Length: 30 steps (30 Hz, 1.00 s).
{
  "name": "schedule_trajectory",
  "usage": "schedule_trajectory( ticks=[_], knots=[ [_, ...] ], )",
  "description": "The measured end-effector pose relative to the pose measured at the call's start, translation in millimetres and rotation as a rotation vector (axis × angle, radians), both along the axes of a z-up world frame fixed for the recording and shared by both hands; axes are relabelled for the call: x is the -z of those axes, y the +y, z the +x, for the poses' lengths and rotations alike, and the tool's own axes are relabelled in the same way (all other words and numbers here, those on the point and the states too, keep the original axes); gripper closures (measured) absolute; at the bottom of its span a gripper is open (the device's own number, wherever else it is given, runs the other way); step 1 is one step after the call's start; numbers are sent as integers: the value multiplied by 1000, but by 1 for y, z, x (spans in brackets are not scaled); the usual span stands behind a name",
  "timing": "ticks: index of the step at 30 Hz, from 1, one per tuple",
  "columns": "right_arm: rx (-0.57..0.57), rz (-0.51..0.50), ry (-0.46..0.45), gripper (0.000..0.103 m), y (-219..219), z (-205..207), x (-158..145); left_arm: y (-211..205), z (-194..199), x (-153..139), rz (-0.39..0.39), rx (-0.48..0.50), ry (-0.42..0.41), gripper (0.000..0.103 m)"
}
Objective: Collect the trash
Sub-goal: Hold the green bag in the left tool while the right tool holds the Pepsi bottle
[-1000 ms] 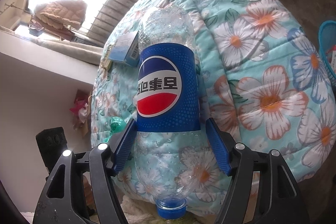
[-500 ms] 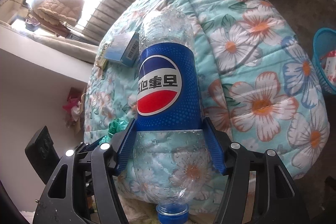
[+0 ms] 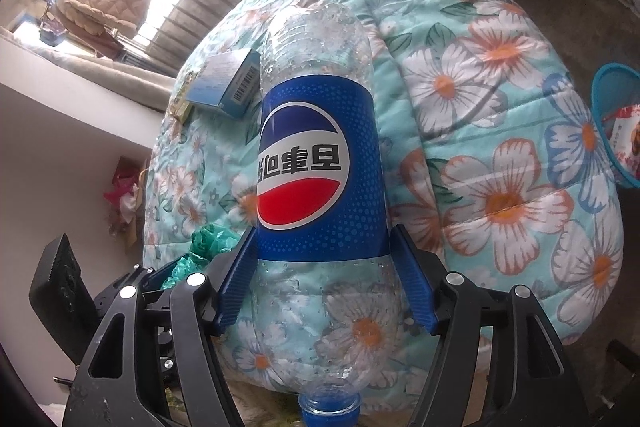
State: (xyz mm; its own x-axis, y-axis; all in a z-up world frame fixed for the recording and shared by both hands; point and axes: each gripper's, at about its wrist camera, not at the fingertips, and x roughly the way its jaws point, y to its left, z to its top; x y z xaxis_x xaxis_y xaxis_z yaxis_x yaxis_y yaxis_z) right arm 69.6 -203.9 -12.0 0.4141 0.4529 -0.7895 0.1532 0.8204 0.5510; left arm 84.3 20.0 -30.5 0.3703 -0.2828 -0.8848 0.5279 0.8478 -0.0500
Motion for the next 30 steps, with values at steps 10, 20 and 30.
schedule_trajectory(
  ticks=[10,20,30],
  knots=[
    [-9,1,13,42,8,5,7,-3,-2,-1,14,-6,-19,47],
    [-3,8,-1,43,0,-1,5,3,-2,-5,13,-21,-43,57],
    [31,31,-21,43,-18,-13,-5,17,2,-25,-57,-61,-84,60]
  ],
)
